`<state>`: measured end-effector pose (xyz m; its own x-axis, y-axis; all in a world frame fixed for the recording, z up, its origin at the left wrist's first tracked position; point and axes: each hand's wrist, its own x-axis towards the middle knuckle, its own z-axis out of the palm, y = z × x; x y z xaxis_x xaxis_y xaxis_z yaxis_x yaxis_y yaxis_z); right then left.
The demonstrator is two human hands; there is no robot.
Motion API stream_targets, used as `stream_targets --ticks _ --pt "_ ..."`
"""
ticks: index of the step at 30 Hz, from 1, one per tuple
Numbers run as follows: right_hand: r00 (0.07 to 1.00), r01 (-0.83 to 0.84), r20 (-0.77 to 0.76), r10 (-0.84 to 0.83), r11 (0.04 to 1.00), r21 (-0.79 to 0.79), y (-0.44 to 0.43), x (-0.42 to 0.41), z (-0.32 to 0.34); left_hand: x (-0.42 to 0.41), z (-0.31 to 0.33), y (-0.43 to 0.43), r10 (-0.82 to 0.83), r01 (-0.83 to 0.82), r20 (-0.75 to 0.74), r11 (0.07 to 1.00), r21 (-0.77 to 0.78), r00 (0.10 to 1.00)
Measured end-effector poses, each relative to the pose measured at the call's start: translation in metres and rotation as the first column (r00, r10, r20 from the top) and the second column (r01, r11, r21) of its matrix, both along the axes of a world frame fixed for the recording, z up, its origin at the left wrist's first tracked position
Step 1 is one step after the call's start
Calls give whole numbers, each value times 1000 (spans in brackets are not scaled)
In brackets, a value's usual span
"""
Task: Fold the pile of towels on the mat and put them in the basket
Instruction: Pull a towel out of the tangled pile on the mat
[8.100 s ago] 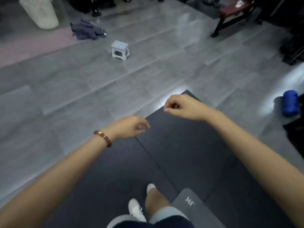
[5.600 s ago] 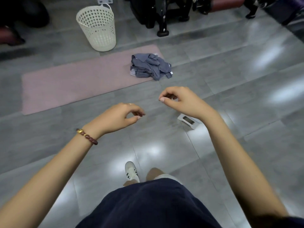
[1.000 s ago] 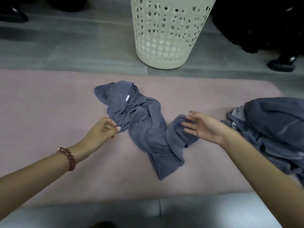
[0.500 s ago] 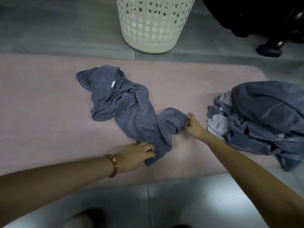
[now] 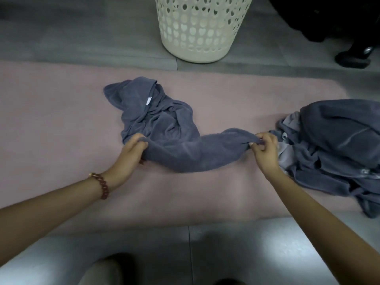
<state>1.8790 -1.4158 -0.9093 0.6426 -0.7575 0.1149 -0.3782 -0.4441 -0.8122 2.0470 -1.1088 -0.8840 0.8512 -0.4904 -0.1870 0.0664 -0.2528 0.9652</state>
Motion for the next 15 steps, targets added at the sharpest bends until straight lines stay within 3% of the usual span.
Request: stream_targets --ticks 3,7,12,15 --pt "993 -28 119 17 995 91 -4 -3 17 31 17 16 36 -33 119 999 -26 992" --pt "967 -14 251 -49 970 244 -6 8 42 60 38 20 185 -166 160 978 -125 970" --pt "955 -187 293 40 850 493 5 22 56 63 41 14 323 -272 161 923 -272 933" --pt "944 -267 311 109 806 529 5 17 57 66 33 16 358 -299 152 901 -313 921"
